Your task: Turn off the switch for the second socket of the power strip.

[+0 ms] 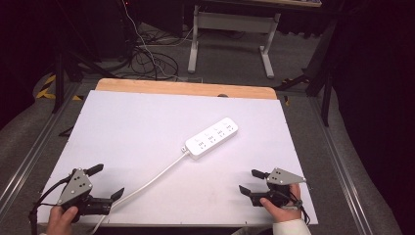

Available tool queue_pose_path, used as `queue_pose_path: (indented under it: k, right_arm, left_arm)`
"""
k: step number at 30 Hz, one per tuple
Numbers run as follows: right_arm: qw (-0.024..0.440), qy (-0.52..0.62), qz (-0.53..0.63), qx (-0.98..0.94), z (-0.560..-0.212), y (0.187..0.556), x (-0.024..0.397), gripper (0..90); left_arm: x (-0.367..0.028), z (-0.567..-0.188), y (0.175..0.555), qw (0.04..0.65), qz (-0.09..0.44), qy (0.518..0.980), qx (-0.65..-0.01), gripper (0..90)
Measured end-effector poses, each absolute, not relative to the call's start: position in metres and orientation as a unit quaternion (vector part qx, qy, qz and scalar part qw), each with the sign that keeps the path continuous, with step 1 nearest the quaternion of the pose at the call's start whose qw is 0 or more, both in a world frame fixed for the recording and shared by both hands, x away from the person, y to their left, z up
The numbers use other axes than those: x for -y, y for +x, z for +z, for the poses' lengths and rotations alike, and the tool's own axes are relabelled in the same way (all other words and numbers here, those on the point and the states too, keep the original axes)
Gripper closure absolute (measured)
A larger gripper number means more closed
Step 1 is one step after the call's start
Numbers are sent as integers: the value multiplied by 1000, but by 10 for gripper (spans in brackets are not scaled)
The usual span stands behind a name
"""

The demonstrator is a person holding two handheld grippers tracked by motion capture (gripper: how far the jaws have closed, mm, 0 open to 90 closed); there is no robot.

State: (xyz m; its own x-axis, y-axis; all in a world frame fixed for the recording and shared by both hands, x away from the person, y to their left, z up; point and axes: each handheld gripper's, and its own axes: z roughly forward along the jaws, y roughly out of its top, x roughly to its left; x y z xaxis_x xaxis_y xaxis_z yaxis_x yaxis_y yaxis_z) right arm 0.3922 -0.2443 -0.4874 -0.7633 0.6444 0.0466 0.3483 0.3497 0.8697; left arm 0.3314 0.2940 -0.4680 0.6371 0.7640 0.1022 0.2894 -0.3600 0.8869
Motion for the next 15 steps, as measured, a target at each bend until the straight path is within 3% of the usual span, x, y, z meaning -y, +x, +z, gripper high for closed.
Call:
queue_pose_path:
  k: [5, 15]
  right_arm:
    - [159, 310, 489, -800, -483, 391, 246, 280]
    - [163, 310, 494, -796, -479, 390, 247, 276]
  left_arm:
    - [-297, -469, 334, 470, 239, 776, -347, 25]
    - [-293, -469, 333, 454, 257, 785, -335, 25]
